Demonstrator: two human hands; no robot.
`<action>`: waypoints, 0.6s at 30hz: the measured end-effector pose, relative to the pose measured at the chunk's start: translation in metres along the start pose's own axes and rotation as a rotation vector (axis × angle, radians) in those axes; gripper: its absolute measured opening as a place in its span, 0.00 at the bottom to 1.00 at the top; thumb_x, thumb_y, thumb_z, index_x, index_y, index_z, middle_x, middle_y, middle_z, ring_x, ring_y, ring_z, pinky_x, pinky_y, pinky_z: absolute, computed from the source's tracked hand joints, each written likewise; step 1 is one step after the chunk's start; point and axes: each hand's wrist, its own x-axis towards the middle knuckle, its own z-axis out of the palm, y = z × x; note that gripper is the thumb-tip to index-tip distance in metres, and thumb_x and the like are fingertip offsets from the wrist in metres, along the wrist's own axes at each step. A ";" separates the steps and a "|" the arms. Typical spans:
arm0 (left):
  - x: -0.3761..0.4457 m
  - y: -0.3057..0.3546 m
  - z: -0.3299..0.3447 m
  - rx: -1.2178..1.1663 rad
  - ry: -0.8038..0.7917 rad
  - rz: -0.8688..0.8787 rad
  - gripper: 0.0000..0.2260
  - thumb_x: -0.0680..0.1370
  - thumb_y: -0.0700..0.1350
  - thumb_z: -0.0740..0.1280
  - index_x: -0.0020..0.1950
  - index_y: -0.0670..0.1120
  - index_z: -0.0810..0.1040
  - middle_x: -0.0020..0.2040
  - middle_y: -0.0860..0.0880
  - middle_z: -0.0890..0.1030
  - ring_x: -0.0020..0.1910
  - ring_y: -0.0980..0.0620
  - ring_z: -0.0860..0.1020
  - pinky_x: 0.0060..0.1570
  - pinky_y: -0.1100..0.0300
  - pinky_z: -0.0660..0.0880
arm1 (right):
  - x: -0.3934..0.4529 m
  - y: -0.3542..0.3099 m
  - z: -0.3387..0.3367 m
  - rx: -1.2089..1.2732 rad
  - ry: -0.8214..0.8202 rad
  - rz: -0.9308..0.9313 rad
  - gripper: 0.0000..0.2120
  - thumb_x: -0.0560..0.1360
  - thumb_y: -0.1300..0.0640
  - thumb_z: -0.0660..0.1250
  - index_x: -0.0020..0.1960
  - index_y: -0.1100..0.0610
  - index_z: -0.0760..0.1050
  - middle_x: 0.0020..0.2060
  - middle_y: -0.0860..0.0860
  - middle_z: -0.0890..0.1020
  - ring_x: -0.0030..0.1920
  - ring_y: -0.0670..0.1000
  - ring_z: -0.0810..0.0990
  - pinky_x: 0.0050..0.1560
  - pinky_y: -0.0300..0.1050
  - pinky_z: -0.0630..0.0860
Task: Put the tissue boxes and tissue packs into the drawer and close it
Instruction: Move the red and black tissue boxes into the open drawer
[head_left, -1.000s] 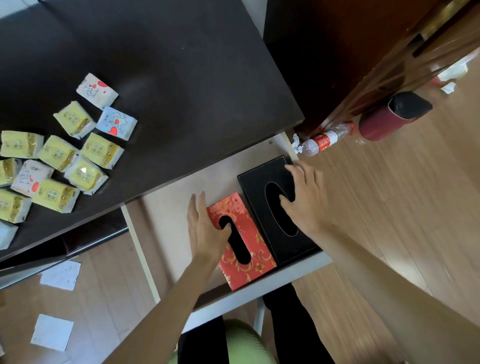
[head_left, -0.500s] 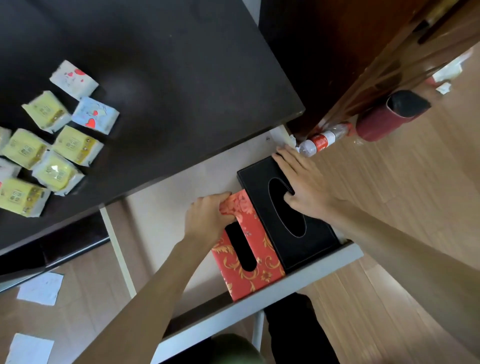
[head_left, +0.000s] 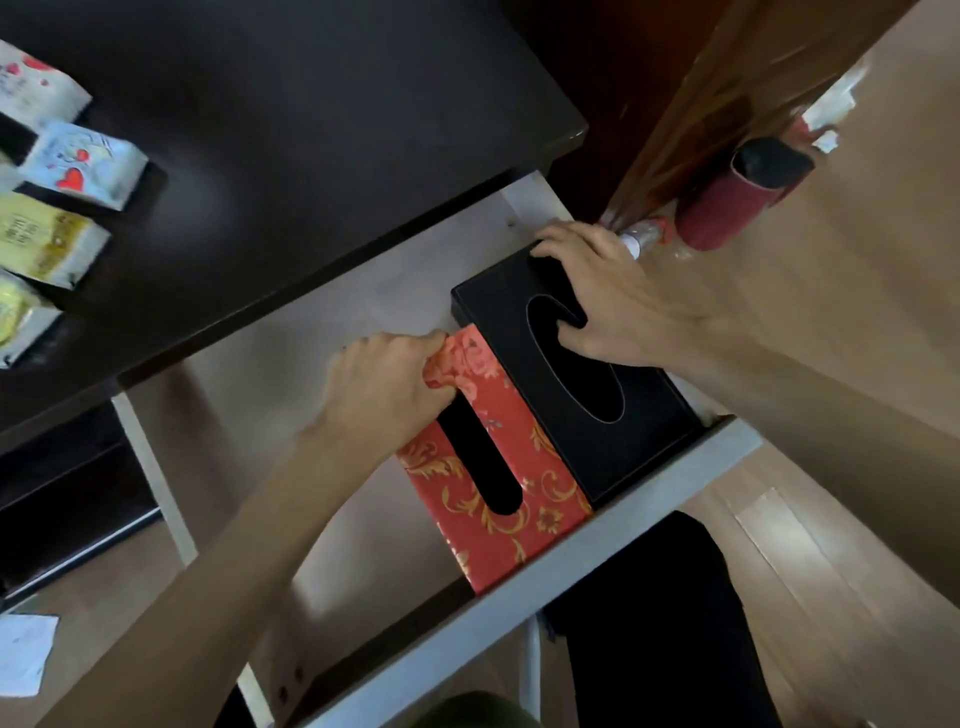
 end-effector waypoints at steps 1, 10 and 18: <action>0.002 -0.002 -0.002 0.002 -0.035 0.041 0.06 0.70 0.52 0.67 0.44 0.52 0.78 0.34 0.51 0.79 0.37 0.44 0.78 0.32 0.57 0.63 | 0.001 -0.002 -0.001 -0.043 0.010 -0.011 0.37 0.66 0.50 0.71 0.73 0.57 0.66 0.74 0.55 0.70 0.78 0.58 0.63 0.76 0.56 0.62; 0.010 -0.010 -0.005 0.278 0.128 0.741 0.25 0.74 0.62 0.66 0.70 0.60 0.73 0.71 0.56 0.73 0.64 0.49 0.75 0.39 0.53 0.78 | -0.036 -0.011 -0.007 -0.211 -0.149 0.368 0.59 0.68 0.40 0.75 0.84 0.53 0.38 0.84 0.51 0.48 0.79 0.60 0.60 0.70 0.61 0.70; 0.011 0.015 -0.016 0.473 0.057 0.904 0.18 0.77 0.56 0.67 0.65 0.51 0.80 0.63 0.52 0.78 0.62 0.48 0.75 0.51 0.50 0.75 | -0.070 -0.026 0.003 -0.092 -0.089 0.379 0.46 0.73 0.56 0.72 0.82 0.56 0.49 0.72 0.57 0.65 0.67 0.62 0.73 0.66 0.55 0.74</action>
